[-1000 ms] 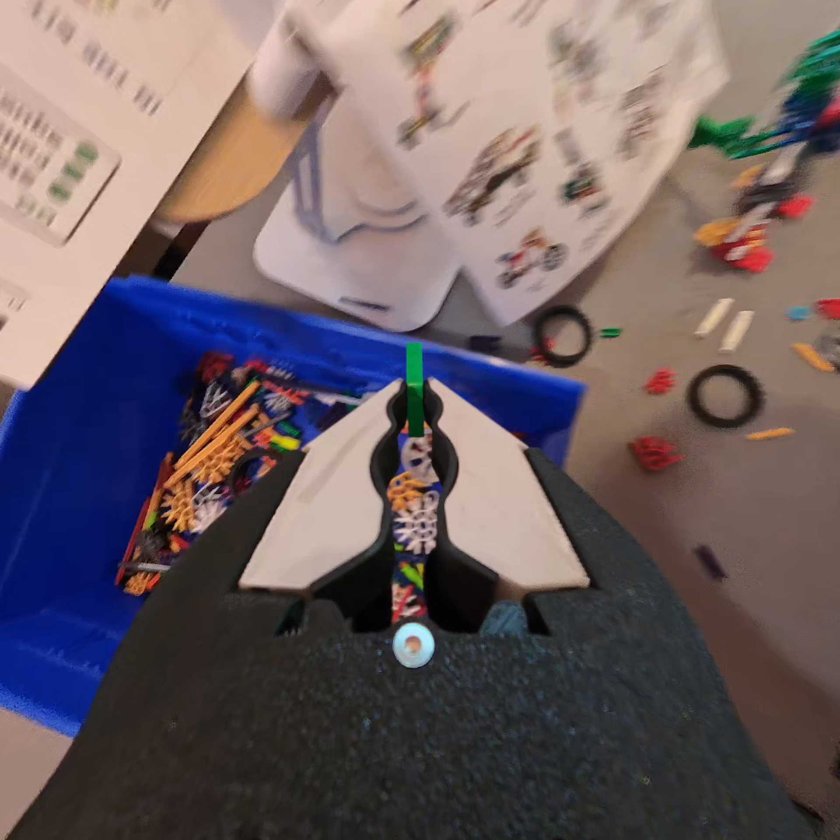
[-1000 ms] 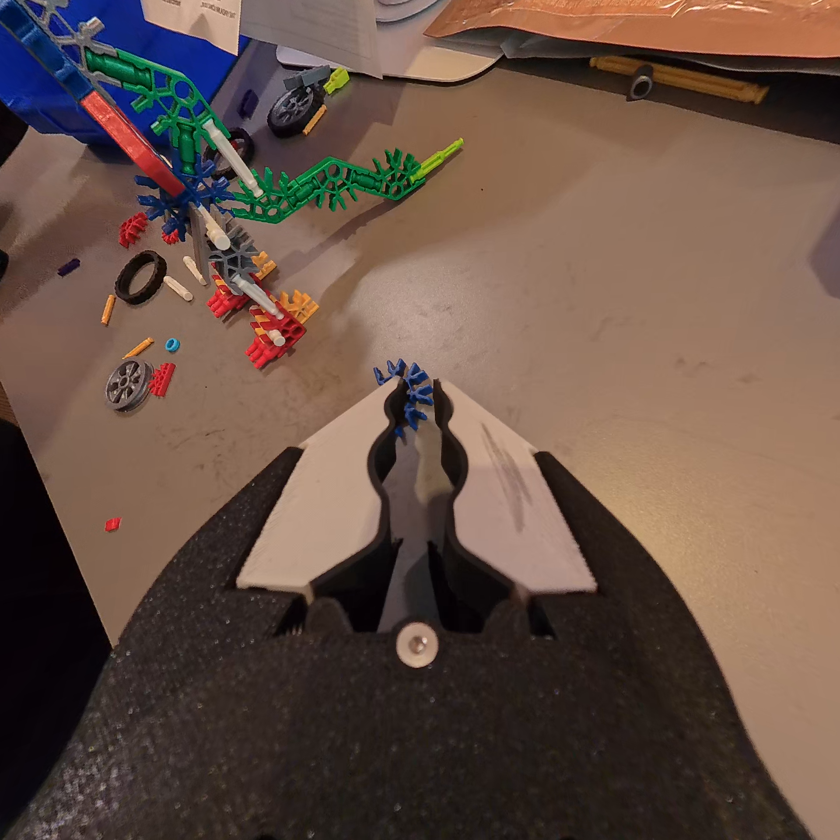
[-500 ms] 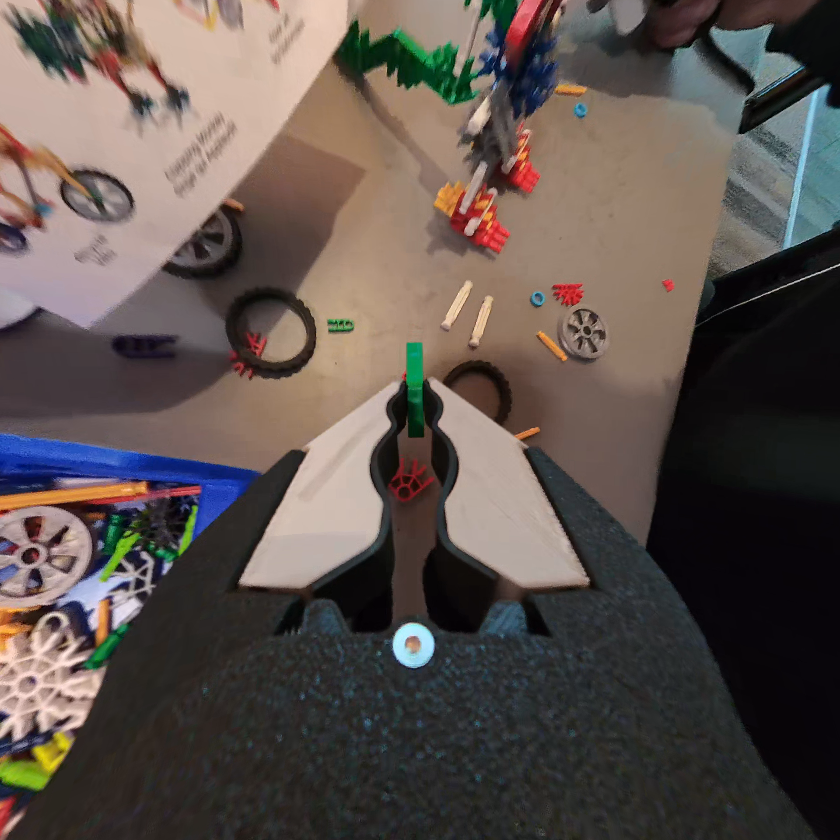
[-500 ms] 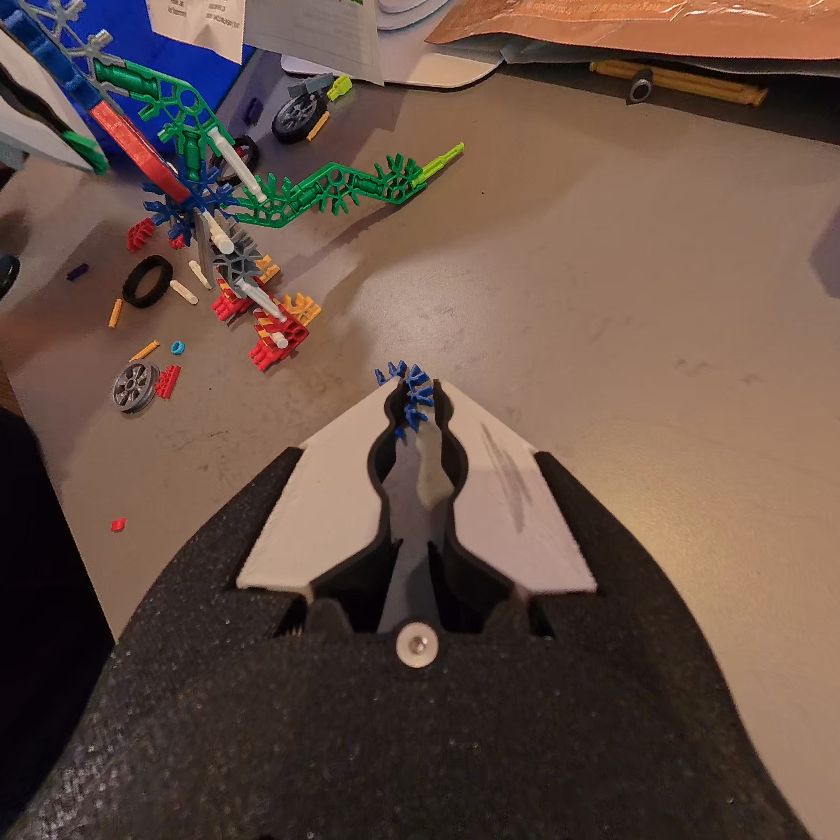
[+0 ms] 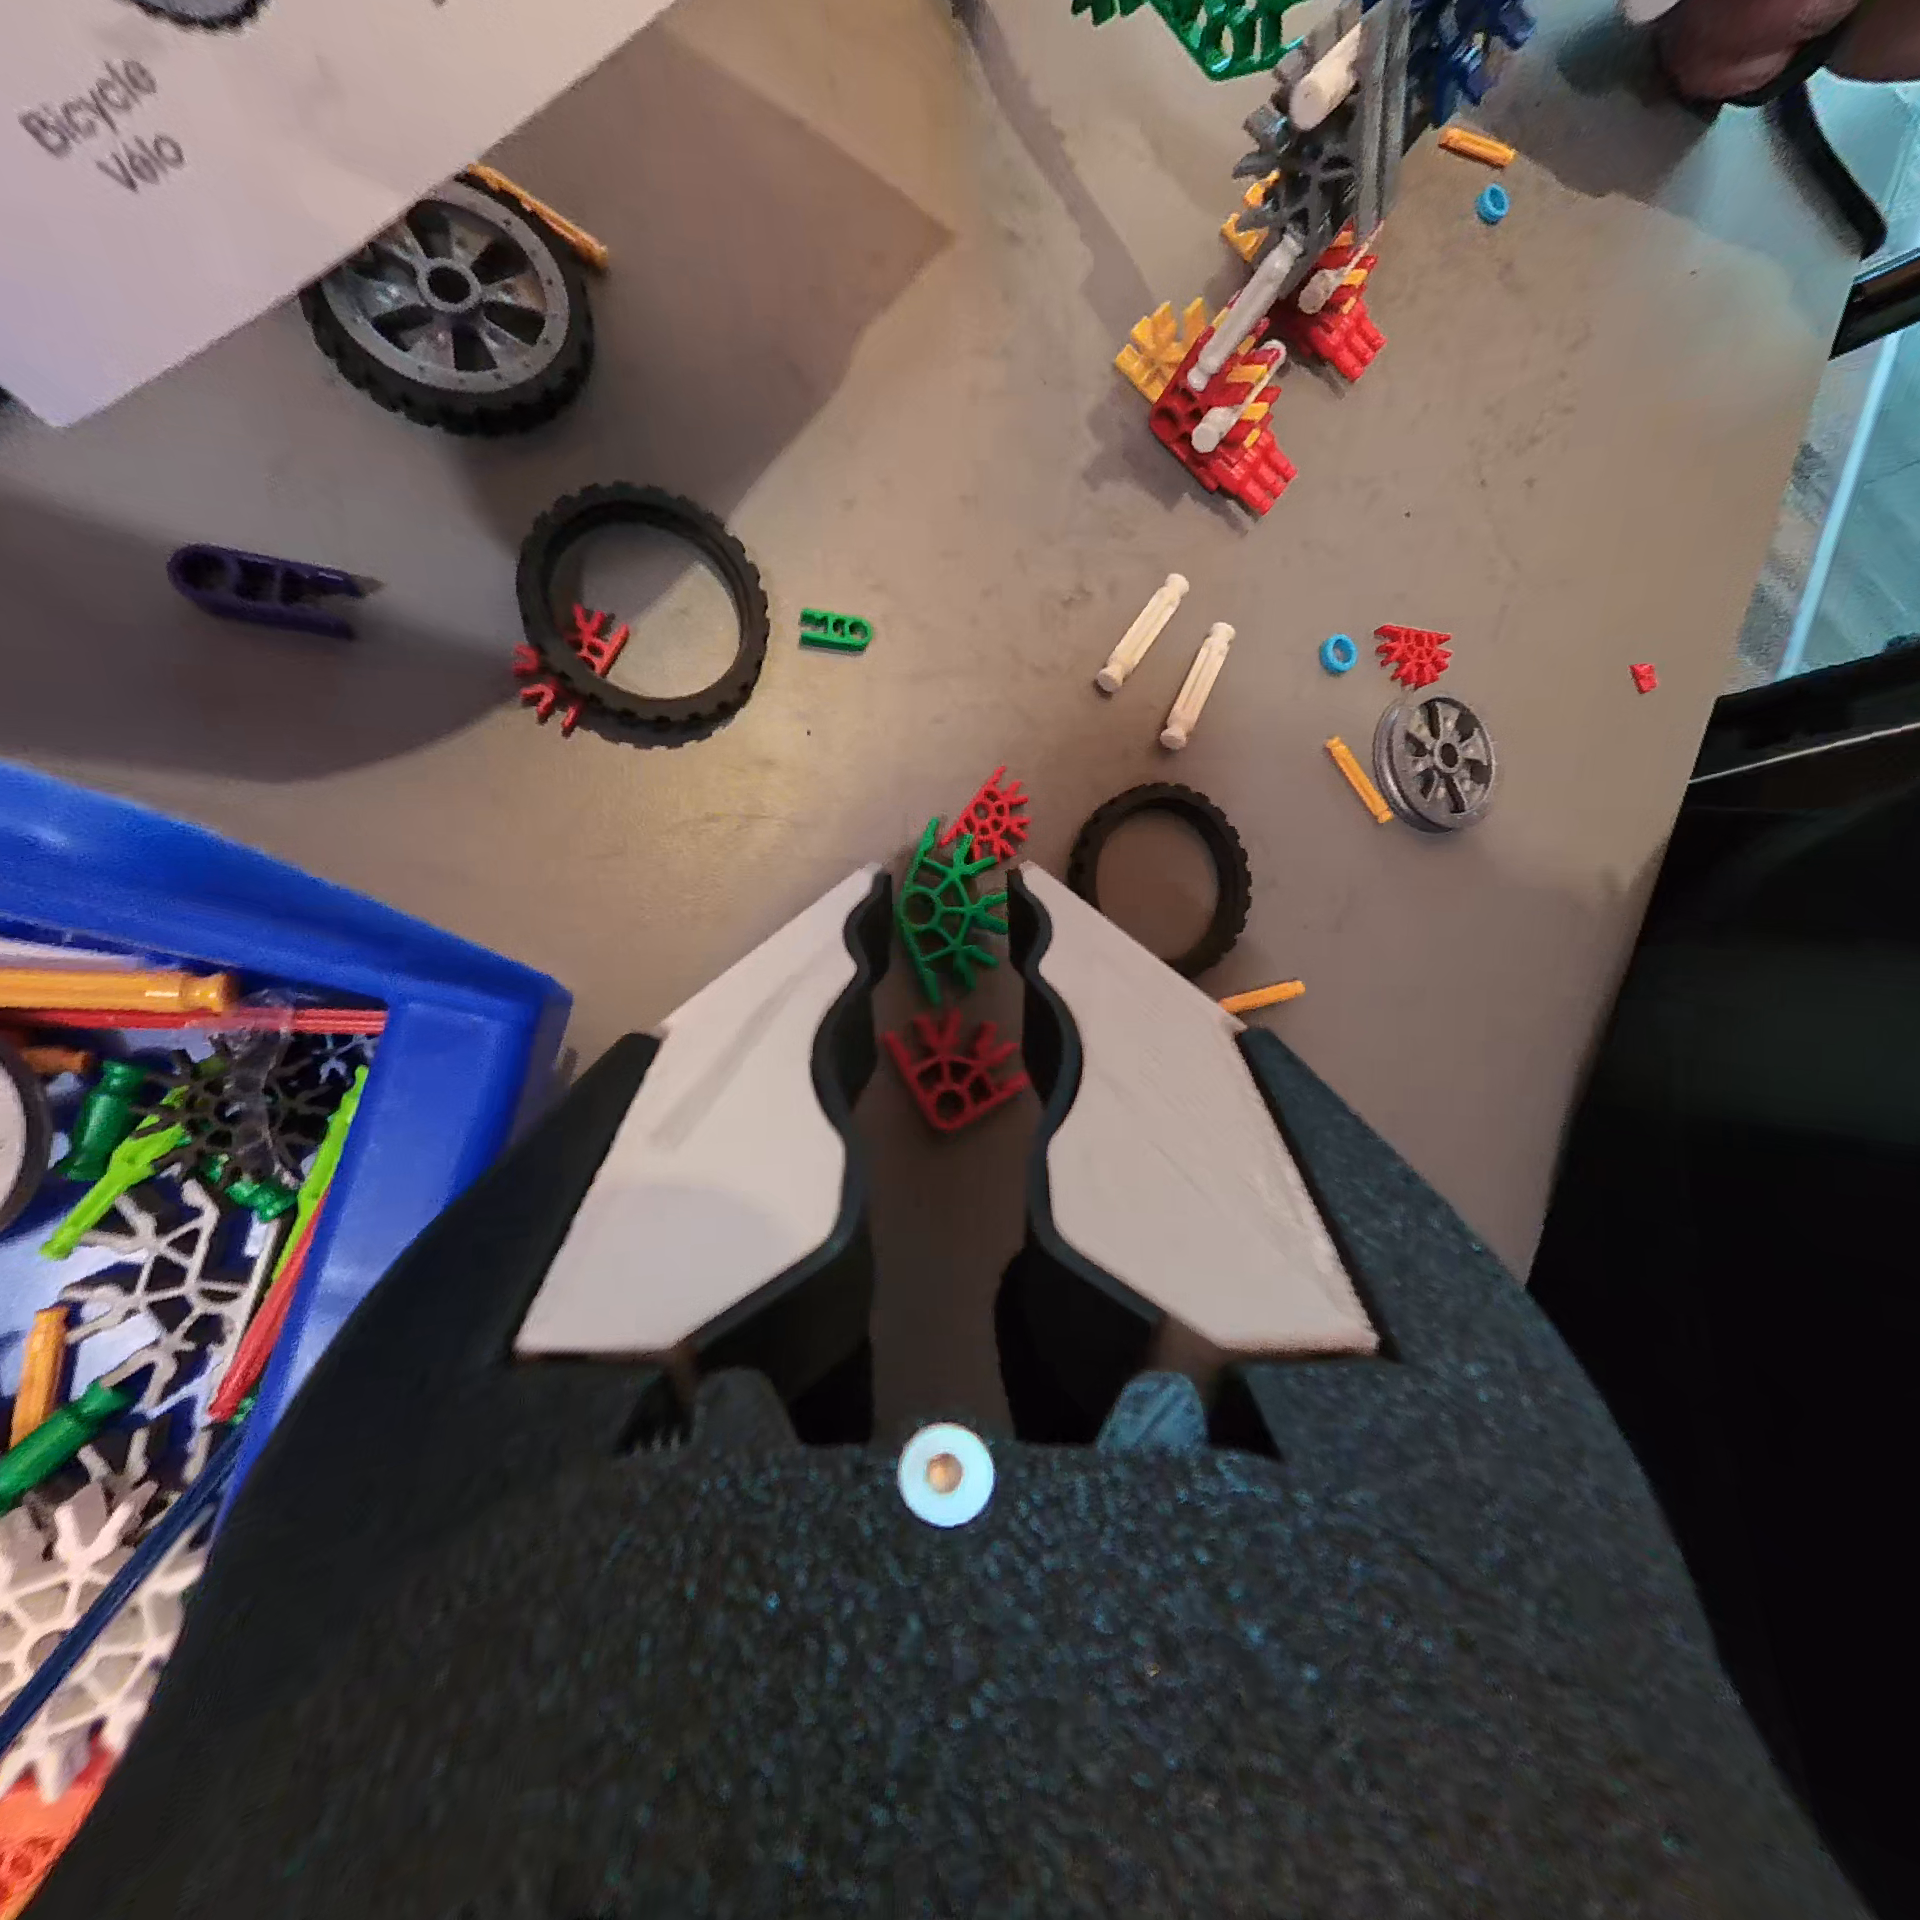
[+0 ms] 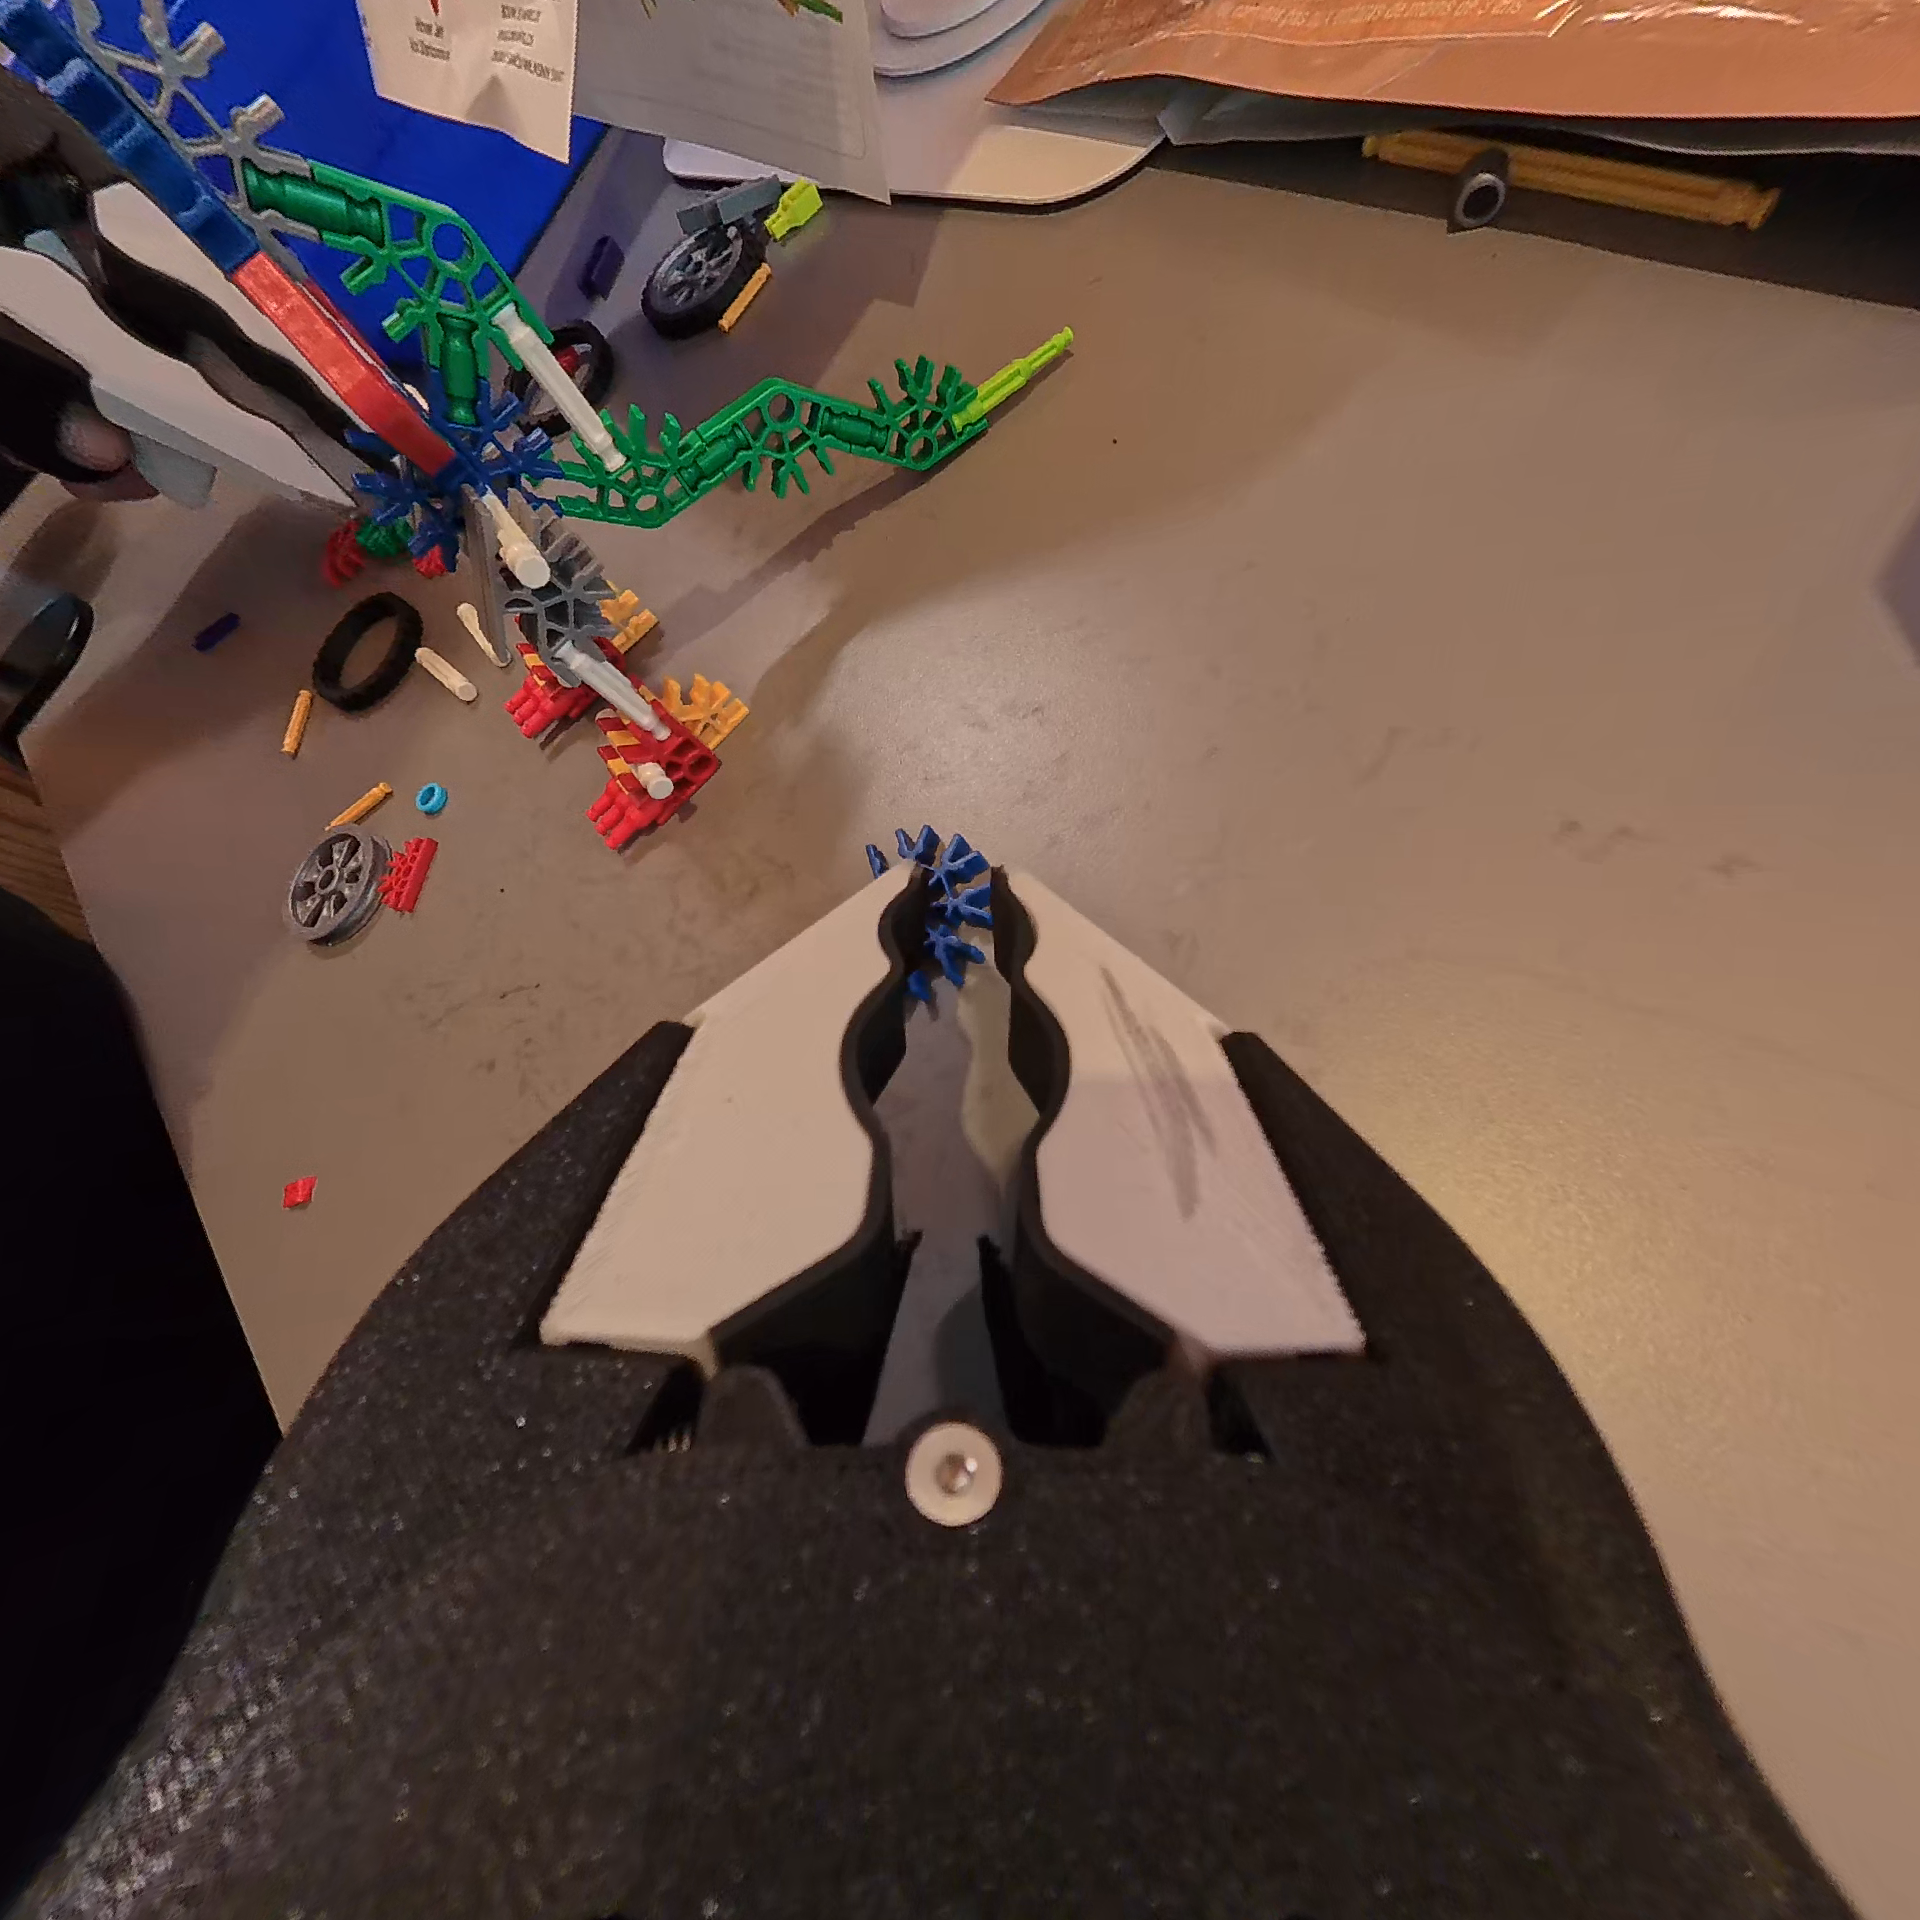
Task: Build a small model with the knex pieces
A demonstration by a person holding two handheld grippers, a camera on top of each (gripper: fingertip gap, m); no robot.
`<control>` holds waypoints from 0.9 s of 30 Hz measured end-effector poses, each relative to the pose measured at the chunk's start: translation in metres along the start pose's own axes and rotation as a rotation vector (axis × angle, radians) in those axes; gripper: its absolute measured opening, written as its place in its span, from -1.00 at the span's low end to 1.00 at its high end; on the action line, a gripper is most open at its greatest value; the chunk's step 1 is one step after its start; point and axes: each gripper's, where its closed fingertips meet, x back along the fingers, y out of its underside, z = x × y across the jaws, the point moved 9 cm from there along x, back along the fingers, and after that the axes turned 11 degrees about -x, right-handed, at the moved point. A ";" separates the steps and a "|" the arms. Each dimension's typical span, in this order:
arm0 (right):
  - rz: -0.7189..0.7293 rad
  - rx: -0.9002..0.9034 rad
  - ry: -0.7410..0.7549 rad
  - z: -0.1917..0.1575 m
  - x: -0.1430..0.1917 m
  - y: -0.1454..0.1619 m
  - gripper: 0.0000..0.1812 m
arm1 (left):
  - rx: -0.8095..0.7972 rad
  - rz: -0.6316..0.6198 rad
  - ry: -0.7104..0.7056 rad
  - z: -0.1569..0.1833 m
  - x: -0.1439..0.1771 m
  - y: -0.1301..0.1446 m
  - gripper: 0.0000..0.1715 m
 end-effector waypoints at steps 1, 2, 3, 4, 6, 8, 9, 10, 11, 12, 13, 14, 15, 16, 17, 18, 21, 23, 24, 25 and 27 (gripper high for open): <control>0.000 0.000 0.000 0.000 0.000 0.000 -0.87 | -0.004 0.002 -0.005 0.001 0.003 -0.001 -0.75; 0.000 0.000 -0.001 0.000 0.000 0.000 -0.87 | -0.009 0.008 -0.009 0.002 0.006 -0.003 -0.73; 0.001 0.000 -0.001 0.000 0.000 0.000 -0.87 | -0.020 0.019 -0.013 0.004 0.010 -0.006 -0.71; 0.001 0.000 -0.002 0.000 0.000 0.000 -0.87 | -0.039 0.033 -0.011 0.007 0.015 -0.009 -0.71; 0.002 -0.001 -0.003 0.000 0.000 0.000 -0.87 | -0.089 0.055 -0.030 0.012 0.029 -0.016 -0.71; 0.004 -0.001 -0.004 0.000 0.001 0.000 -0.87 | -0.131 0.074 -0.075 0.014 0.047 -0.022 -0.71; 0.004 -0.001 -0.004 0.000 0.001 0.000 -0.87 | -0.133 0.079 -0.115 0.012 0.056 -0.023 -0.71; 0.002 -0.001 -0.005 0.000 0.001 0.000 -0.87 | -0.121 0.081 -0.153 0.008 0.066 -0.023 -0.70; 0.000 -0.001 -0.007 0.000 0.000 0.000 -0.87 | -0.106 0.085 -0.184 0.004 0.074 -0.021 -0.69; -0.002 0.000 -0.008 0.000 0.000 0.000 -0.87 | -0.091 0.089 -0.223 0.000 0.081 -0.018 -0.68; -0.004 0.000 -0.009 0.000 0.000 0.000 -0.87 | -0.075 0.087 -0.268 -0.005 0.088 -0.014 -0.66; -0.007 0.000 -0.009 0.000 0.000 0.000 -0.87 | -0.054 0.083 -0.301 -0.010 0.093 -0.009 -0.63; -0.009 -0.001 -0.010 0.000 0.000 0.000 -0.87 | -0.036 0.085 -0.319 -0.013 0.097 -0.005 -0.59; -0.012 -0.001 -0.010 0.000 -0.001 0.000 -0.87 | -0.021 0.074 -0.334 -0.016 0.099 0.000 -0.56; -0.015 -0.001 -0.010 0.000 -0.001 0.000 -0.87 | -0.012 0.052 -0.352 -0.019 0.100 0.005 -0.53; -0.017 -0.001 -0.009 0.000 -0.001 0.000 -0.87 | -0.003 0.023 -0.366 -0.022 0.099 0.011 -0.50; -0.025 0.001 -0.007 0.000 -0.002 0.000 -0.87 | 0.020 -0.030 -0.386 -0.030 0.092 0.026 -0.52; -0.027 0.002 -0.005 0.000 -0.002 0.000 -0.87 | 0.024 -0.085 -0.396 -0.035 0.085 0.035 -0.58; -0.028 0.003 -0.003 0.000 -0.003 0.000 -0.87 | 0.020 -0.124 -0.398 -0.037 0.081 0.040 -0.62; -0.028 0.004 0.000 0.000 -0.003 0.001 -0.87 | 0.010 -0.164 -0.411 -0.038 0.078 0.045 -0.64; -0.030 0.006 0.005 0.000 -0.003 0.001 -0.87 | -0.010 -0.181 -0.432 -0.037 0.076 0.049 -0.65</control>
